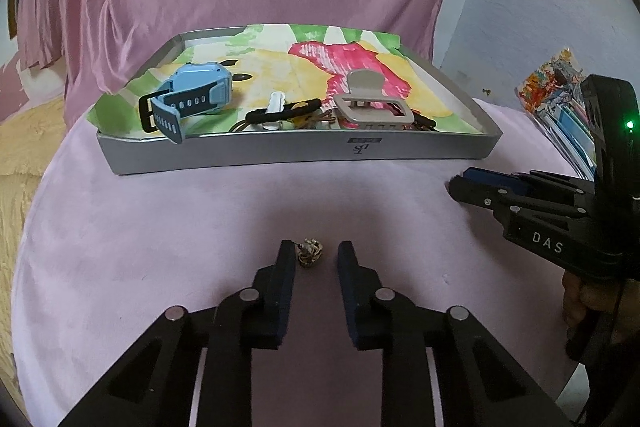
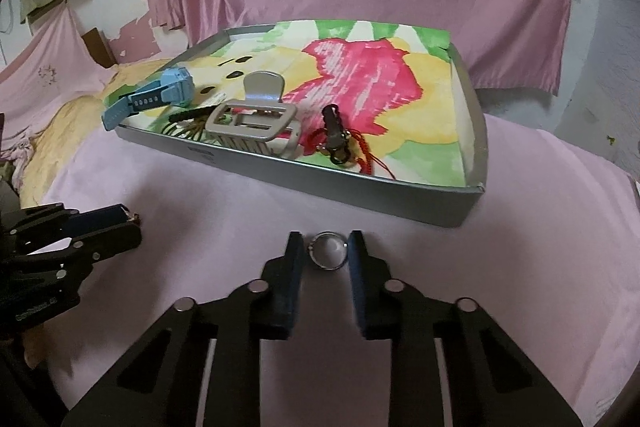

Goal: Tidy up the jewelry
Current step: 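Grasp the small gold charm with the left tool while the right tool grasps the silver ring, then carry the charm into the tray with the left tool while the right tool releases the ring there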

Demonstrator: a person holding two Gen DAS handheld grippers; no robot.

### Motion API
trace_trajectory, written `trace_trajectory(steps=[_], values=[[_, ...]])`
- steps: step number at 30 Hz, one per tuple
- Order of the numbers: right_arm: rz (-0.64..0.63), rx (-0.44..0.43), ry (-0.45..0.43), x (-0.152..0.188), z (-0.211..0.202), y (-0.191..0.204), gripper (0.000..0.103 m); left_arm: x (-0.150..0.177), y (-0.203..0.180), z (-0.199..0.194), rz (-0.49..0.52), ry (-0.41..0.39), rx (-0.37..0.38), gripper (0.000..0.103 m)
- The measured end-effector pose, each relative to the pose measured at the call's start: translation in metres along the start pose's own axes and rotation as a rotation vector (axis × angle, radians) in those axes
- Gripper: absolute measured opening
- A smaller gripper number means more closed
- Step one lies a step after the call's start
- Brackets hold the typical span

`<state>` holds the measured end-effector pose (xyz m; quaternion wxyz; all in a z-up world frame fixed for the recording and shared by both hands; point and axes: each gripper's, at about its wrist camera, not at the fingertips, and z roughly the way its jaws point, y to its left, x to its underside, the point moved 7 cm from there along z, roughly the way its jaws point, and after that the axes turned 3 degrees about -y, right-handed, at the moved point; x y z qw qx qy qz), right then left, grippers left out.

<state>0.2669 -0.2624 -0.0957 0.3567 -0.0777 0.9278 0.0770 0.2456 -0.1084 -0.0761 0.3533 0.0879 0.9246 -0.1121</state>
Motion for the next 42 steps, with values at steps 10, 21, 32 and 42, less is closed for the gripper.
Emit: trace_trajectory(steps=[10, 21, 32, 42], values=[[-0.072, -0.076, 0.007, 0.004, -0.002, 0.022, 0.018, -0.002, -0.004, 0.003, 0.026, 0.006, -0.003, 0.013], [-0.104, -0.141, 0.000, 0.010, -0.010, 0.039, 0.018, -0.004, -0.003, 0.000, 0.021, -0.012, -0.013, 0.013], [-0.039, -0.165, -0.121, 0.005, -0.036, 0.039, 0.018, -0.022, -0.005, -0.032, -0.009, -0.165, 0.043, 0.013], [0.025, -0.126, -0.239, -0.029, -0.048, 0.022, 0.018, -0.066, 0.010, -0.037, -0.054, -0.244, 0.019, 0.013]])
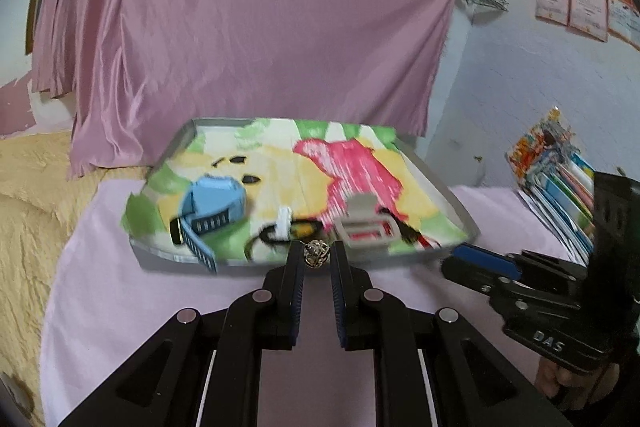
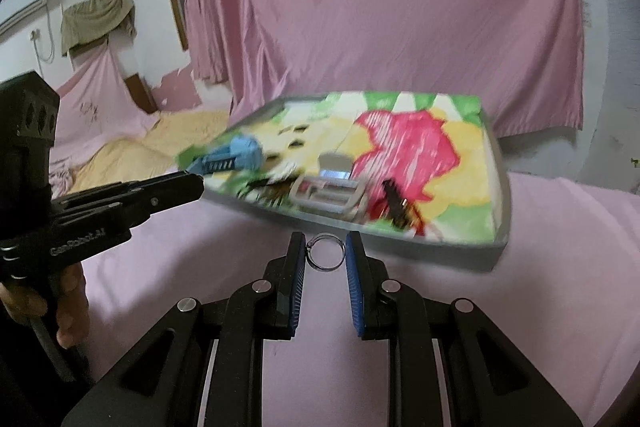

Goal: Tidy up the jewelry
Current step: 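Carry the charm into the tray with the left tool while the right tool releases the ring there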

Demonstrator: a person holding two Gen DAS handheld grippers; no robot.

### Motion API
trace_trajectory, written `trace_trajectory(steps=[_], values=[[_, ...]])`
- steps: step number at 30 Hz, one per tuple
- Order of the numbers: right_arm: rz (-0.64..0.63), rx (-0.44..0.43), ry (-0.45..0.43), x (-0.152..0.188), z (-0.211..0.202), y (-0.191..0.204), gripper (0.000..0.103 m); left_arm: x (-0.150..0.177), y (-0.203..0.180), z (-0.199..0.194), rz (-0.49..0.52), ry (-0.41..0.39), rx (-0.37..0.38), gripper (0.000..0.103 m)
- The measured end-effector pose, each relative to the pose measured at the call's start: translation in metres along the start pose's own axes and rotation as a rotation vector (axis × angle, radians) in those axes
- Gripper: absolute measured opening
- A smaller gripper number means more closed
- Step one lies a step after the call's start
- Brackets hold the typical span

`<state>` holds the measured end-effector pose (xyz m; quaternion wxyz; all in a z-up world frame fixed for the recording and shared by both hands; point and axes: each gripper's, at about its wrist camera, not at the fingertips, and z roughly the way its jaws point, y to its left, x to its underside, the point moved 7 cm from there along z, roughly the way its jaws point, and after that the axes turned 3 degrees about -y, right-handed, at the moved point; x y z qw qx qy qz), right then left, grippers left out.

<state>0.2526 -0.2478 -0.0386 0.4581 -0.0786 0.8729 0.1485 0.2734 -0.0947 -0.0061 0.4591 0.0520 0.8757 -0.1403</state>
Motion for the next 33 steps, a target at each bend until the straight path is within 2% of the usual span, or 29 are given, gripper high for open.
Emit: trace_trajectory(steps=[2, 6, 11, 24, 33], values=[[0.008, 0.035, -0.014, -0.008, 0.003, -0.005, 0.018, -0.008, 0.003, 0.011, -0.030, 0.004, 0.006, 0.013], [0.032, 0.096, -0.018, -0.019, 0.013, -0.015, 0.018, -0.015, 0.003, 0.032, -0.023, 0.009, -0.013, 0.013], [0.039, 0.151, 0.026, -0.022, 0.036, -0.025, 0.018, -0.012, 0.005, 0.052, -0.025, 0.054, -0.025, 0.013], [0.055, 0.181, 0.110, -0.008, 0.068, -0.032, 0.018, 0.004, 0.011, 0.073, -0.019, 0.114, -0.036, 0.013], [0.051, 0.180, 0.120, -0.008, 0.074, -0.033, 0.018, 0.005, 0.011, 0.075, -0.010, 0.116, -0.043, 0.013]])
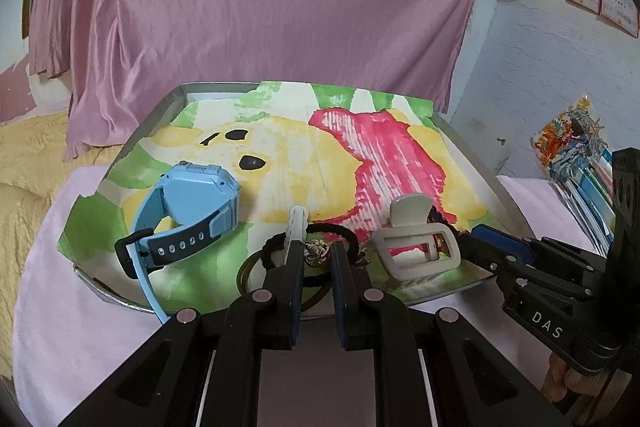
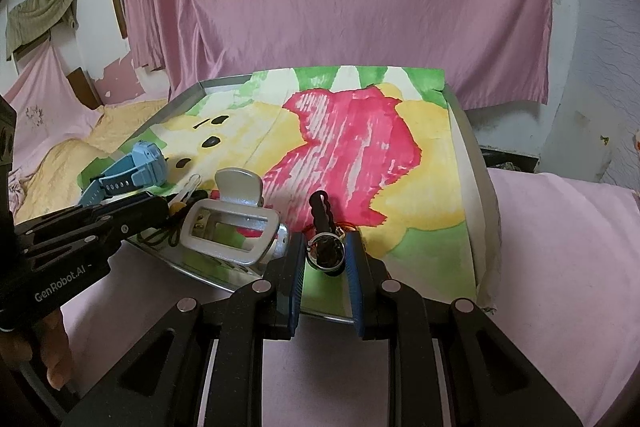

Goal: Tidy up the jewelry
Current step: 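Carry the charm into the tray with the left tool while the right tool releases the ring there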

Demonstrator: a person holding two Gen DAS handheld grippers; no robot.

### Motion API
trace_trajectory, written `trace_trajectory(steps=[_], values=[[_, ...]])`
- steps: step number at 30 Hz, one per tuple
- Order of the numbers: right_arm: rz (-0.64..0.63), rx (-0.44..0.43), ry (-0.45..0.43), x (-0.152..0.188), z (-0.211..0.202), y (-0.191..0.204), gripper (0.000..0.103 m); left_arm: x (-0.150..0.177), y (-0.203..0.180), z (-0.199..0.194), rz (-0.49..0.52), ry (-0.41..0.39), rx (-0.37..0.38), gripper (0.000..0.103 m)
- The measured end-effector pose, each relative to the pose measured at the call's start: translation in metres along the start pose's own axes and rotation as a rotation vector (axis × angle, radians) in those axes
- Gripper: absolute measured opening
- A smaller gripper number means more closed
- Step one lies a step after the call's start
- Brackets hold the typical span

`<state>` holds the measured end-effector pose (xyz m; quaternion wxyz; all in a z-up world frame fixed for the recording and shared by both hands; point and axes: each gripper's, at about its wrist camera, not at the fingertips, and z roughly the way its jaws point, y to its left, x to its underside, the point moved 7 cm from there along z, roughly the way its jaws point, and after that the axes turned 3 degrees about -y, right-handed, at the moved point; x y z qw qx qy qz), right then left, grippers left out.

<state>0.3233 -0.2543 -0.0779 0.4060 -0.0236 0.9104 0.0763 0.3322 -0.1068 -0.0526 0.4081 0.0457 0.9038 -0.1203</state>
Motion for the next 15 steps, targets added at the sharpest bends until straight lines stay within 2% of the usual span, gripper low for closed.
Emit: trace_trajectory(steps=[15], values=[[0.013, 0.009, -0.015, 0.000, -0.010, -0.004, 0.020, 0.000, 0.001, 0.000, 0.002, 0.003, -0.025, 0.014]])
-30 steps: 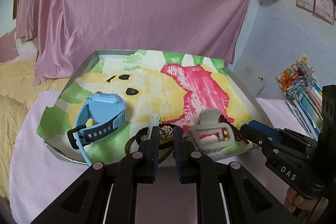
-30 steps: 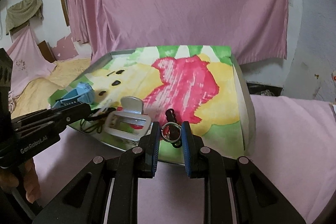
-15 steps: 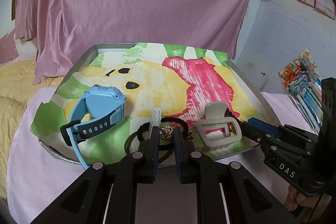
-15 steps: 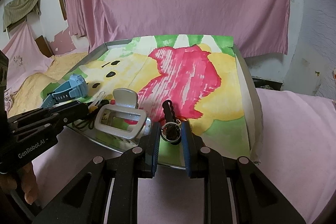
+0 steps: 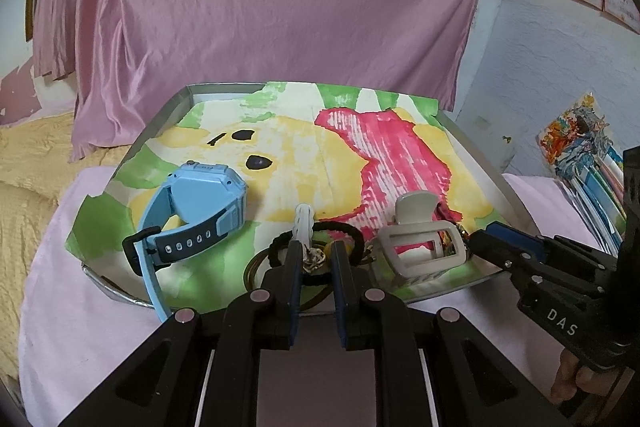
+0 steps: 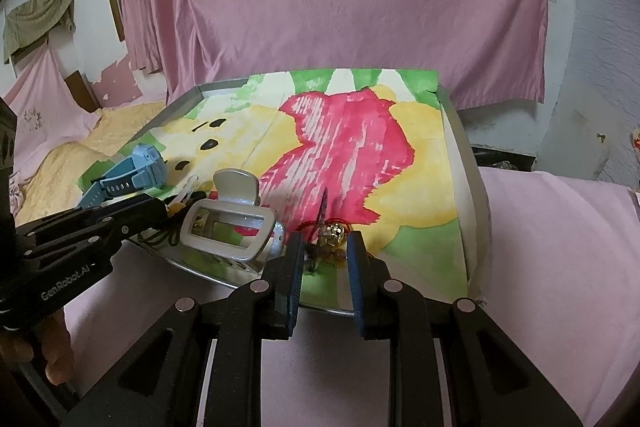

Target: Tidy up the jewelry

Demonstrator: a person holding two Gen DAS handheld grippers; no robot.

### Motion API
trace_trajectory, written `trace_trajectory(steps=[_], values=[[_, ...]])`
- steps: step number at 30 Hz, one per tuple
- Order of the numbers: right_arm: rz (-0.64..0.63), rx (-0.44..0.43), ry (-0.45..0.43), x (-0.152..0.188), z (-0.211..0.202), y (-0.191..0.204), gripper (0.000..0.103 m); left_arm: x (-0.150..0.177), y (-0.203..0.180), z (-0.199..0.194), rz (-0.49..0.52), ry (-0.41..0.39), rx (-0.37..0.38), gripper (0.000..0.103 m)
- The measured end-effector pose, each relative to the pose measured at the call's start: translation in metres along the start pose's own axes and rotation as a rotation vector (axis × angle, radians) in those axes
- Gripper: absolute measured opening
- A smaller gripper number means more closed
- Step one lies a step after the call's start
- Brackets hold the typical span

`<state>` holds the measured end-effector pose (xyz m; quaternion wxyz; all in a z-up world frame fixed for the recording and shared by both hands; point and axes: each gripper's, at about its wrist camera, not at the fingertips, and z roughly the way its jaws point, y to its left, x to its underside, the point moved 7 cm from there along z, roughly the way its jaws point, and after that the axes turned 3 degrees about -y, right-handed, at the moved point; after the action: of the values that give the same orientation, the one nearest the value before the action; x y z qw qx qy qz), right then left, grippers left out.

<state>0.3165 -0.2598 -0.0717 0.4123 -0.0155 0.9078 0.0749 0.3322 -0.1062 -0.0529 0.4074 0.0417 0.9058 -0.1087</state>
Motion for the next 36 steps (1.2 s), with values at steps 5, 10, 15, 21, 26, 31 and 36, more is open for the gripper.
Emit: trace_trajectory(steps=[5, 10, 15, 21, 26, 31, 36], values=[[0.009, 0.007, -0.014, -0.002, -0.007, -0.003, 0.020, -0.001, 0.000, -0.004, 0.000, -0.008, 0.003, 0.018], [0.020, 0.011, -0.048, -0.003, -0.019, -0.005, 0.040, -0.002, 0.000, -0.016, -0.002, -0.031, 0.008, 0.022], [0.019, 0.024, -0.085, -0.007, -0.032, -0.006, 0.040, -0.003, -0.001, -0.030, -0.014, -0.067, 0.016, 0.041], [0.030, 0.045, -0.157, -0.008, -0.055, -0.008, 0.045, -0.006, 0.003, -0.054, -0.034, -0.132, 0.010, 0.061], [0.048, 0.046, -0.212, -0.006, -0.076, -0.008, 0.056, -0.006, 0.011, -0.077, -0.046, -0.189, -0.019, 0.078], [0.068, 0.037, -0.282, -0.002, -0.100, -0.007, 0.075, -0.003, 0.017, -0.099, -0.066, -0.239, -0.036, 0.093], [0.060, 0.036, -0.350, 0.006, -0.122, -0.001, 0.089, 0.003, 0.020, -0.124, -0.062, -0.310, -0.051, 0.101]])
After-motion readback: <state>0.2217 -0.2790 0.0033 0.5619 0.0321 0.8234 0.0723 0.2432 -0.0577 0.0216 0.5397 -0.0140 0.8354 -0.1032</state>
